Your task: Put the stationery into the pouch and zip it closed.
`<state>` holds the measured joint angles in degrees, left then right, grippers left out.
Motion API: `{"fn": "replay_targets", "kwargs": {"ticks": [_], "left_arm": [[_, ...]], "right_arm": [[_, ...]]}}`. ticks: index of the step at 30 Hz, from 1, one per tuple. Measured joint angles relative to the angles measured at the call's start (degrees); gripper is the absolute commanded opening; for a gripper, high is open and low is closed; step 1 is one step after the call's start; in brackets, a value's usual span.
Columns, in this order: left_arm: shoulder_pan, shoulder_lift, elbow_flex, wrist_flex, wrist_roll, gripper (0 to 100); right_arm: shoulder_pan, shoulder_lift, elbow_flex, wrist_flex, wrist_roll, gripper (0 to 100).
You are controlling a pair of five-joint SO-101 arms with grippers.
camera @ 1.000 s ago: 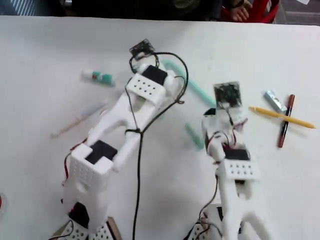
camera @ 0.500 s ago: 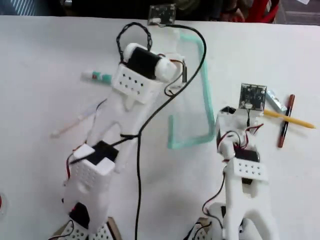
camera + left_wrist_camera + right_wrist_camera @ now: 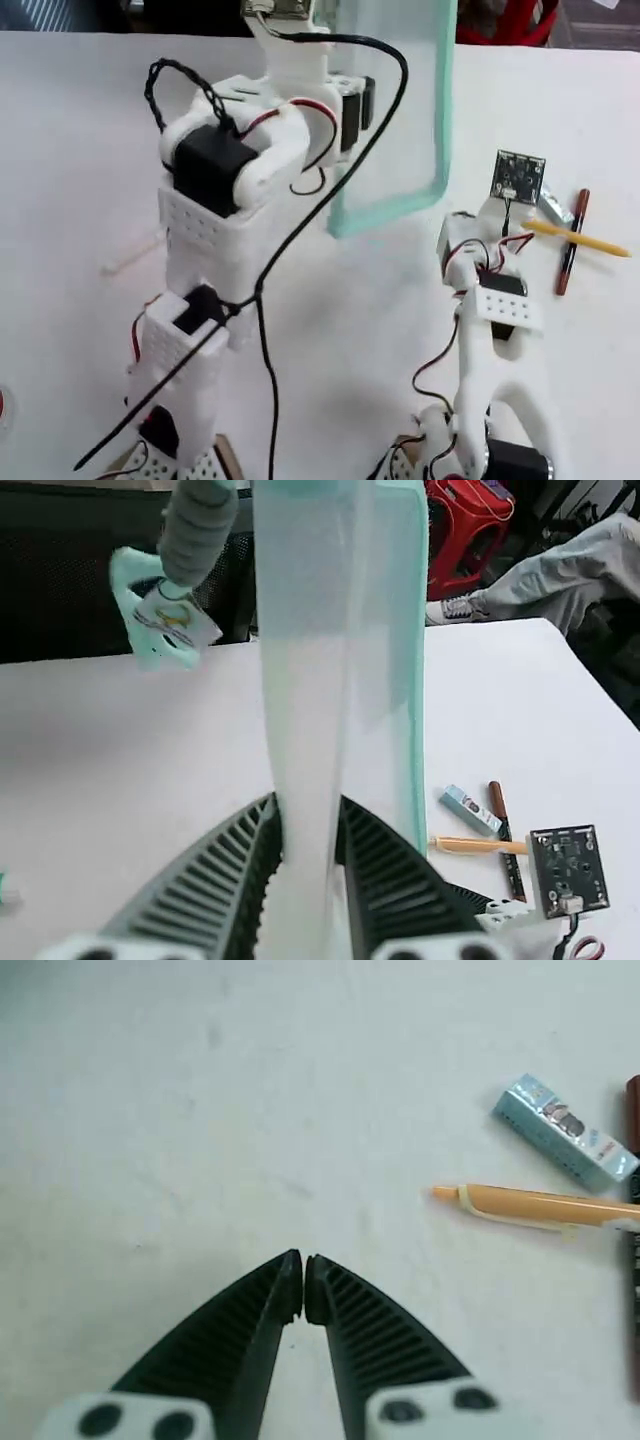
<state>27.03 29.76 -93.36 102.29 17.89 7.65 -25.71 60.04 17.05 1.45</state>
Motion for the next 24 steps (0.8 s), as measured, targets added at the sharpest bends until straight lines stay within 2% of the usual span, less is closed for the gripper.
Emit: {"fn": "replay_targets", "kwargs": {"ticks": [7, 13, 21, 24], "left_arm": [[2.5, -2.0, 0.0, 0.1, -5.3, 2], [7.6, -15.1, 0.0, 0.2, -10.0, 2], [8.2, -30.5, -0.2, 0.4, -13.5, 2], [8.2, -37.5, 5.1, 0.4, -13.5, 2]], "right_arm": [[-0.1, 0.4, 0.0, 0.0, 0.0, 1.8], [-0.7, 0.4, 0.0, 0.0, 0.0, 1.8], [-0.7, 0.4, 0.0, 0.0, 0.0, 1.8], [-0.7, 0.4, 0.0, 0.0, 0.0, 1.8]]}}
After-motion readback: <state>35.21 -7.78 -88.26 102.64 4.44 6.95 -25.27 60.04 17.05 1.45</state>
